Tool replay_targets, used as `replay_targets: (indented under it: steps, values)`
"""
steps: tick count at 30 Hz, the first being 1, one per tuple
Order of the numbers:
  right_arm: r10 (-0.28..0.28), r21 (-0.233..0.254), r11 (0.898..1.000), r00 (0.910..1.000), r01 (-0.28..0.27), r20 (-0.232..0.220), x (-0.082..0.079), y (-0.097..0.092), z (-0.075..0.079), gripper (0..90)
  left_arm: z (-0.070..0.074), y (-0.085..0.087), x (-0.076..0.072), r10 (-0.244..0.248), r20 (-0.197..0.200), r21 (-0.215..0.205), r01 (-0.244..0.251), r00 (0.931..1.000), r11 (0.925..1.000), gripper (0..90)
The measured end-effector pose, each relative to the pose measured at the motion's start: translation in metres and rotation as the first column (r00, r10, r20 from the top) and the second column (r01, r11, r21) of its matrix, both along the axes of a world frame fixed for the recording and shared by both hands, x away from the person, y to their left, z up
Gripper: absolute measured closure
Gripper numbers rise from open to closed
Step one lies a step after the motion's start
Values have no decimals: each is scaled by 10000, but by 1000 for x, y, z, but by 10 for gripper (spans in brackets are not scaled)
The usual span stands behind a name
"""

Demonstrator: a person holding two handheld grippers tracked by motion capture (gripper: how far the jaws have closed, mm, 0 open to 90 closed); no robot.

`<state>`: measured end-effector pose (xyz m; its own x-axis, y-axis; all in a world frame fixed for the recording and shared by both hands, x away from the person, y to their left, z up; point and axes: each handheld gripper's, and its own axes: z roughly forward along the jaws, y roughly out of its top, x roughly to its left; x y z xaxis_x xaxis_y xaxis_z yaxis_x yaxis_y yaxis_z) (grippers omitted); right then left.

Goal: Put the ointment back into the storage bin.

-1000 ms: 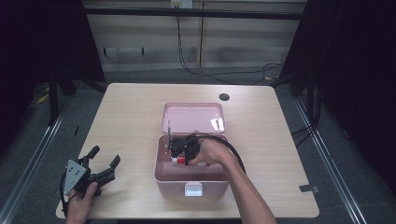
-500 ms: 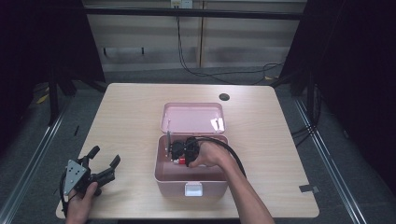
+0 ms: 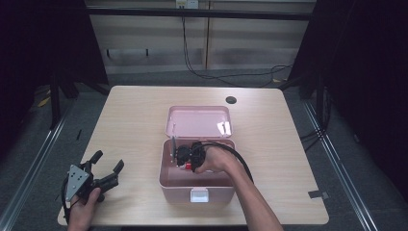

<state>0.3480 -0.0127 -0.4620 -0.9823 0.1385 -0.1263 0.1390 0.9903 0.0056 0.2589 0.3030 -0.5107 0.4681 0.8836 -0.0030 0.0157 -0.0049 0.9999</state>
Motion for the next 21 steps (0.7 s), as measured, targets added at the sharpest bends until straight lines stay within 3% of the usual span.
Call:
replay_targets:
  steps: [9,16,21]
  values:
    - [-84,156,9998,10000,84,-20,-1,-1,3,702,0,0,0,0,2,0,0,10000,10000,157]
    - [-144,435,9990,9996,133,240,-2,-2,12,681,0,0,0,-1,1,0,1,10000,10000,157]
    - [-264,562,9981,9996,258,102,-2,-3,14,656,0,0,0,-1,2,-4,1,10000,10000,157]
